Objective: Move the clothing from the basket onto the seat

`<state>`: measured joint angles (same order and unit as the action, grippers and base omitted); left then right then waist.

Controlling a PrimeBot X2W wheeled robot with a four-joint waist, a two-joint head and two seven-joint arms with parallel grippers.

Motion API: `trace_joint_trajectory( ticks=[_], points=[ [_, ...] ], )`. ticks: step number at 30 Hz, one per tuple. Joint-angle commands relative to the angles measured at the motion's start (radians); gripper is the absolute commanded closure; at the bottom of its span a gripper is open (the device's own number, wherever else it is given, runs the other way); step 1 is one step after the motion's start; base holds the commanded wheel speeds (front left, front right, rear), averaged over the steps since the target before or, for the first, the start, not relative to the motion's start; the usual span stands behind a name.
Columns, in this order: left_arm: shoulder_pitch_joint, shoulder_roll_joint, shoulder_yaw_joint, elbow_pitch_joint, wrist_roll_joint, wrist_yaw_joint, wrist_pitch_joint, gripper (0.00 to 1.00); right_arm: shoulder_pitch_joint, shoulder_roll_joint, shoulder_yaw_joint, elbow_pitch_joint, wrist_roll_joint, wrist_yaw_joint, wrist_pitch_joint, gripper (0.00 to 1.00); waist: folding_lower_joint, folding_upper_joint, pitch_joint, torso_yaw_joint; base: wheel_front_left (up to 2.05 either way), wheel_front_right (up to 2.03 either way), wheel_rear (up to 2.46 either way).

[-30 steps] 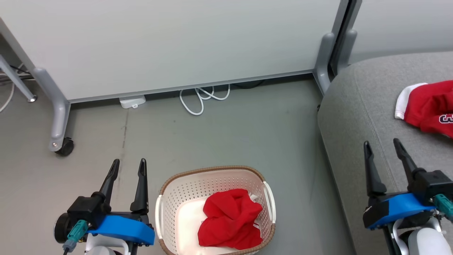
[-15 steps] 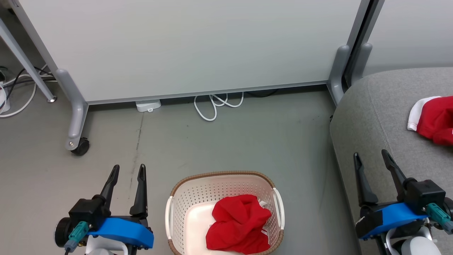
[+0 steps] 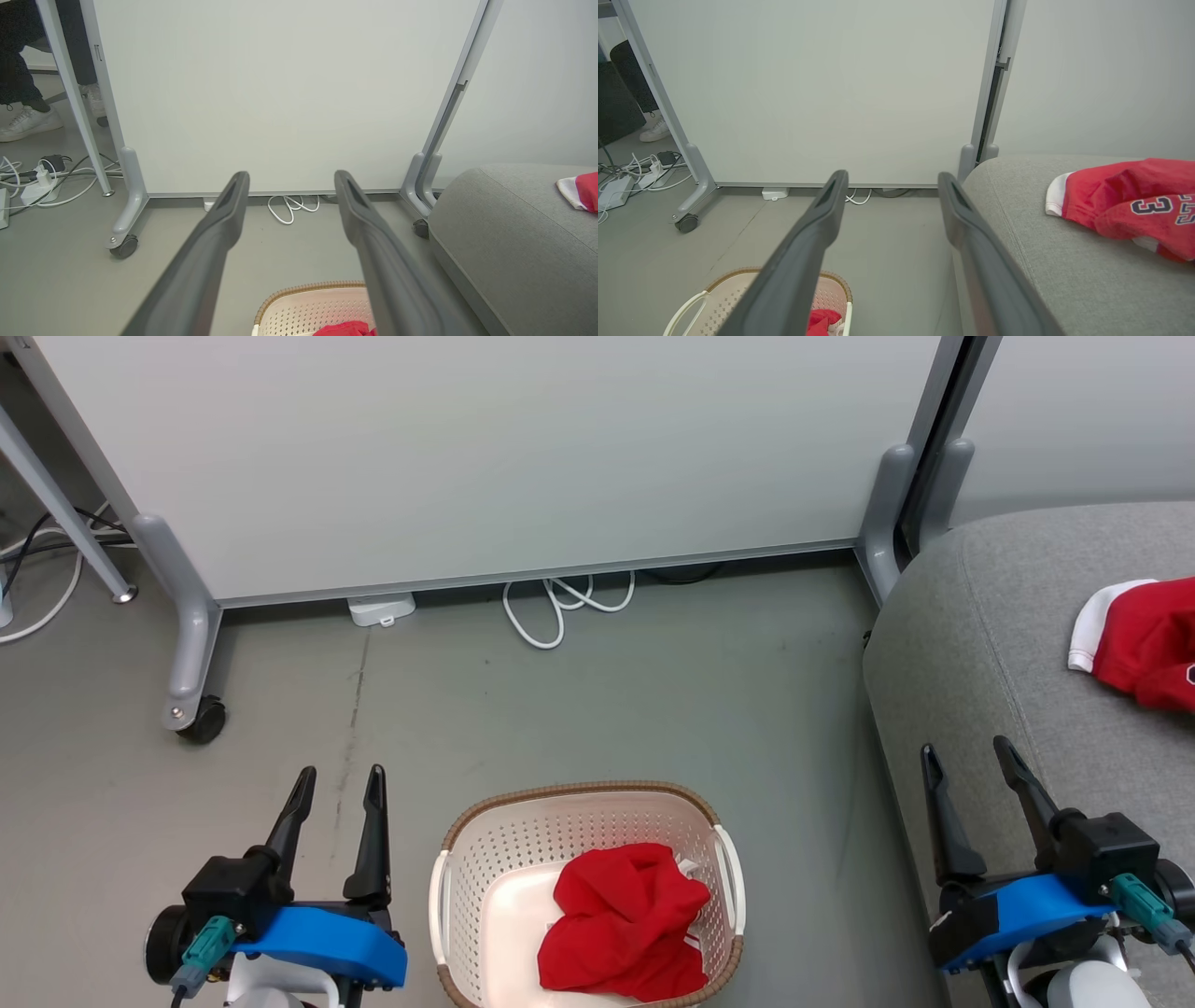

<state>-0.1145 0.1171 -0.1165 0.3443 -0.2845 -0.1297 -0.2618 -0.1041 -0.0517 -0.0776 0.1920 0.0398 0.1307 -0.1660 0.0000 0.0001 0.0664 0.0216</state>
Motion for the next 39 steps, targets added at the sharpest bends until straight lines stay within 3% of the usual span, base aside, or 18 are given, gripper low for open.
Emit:
trace_joint_trajectory(
  ticks=[1,16,26,39],
  points=[
    [-0.011,0.0,-0.002,0.001,0.002,-0.001,-0.005,0.0,-0.011,0.002,0.0,0.002,0.004,0.0,-0.005,0.0,0.0,-0.0001,0.0,-0.001,0.0,0.0,0.0],
    [-0.024,0.002,-0.017,-0.006,0.002,-0.001,-0.005,0.0,-0.052,0.002,0.036,0.0,0.017,0.0,-0.014,0.0,0.0,-0.0001,0.066,-0.055,0.0,0.0,0.0],
    [-0.107,0.028,-0.058,0.012,-0.008,-0.001,-0.005,0.0,-0.157,0.002,0.078,-0.033,0.012,0.0,-0.019,0.0,0.0,-0.0001,0.223,-0.13,0.0,0.0,0.0],
    [-0.296,0.067,-0.181,0.112,-0.023,-0.001,-0.005,0.0,-0.344,0.002,0.096,-0.075,0.018,0.0,-0.041,0.0,0.0,-0.0001,0.489,-0.203,0.0,0.0,0.0]
  ],
)
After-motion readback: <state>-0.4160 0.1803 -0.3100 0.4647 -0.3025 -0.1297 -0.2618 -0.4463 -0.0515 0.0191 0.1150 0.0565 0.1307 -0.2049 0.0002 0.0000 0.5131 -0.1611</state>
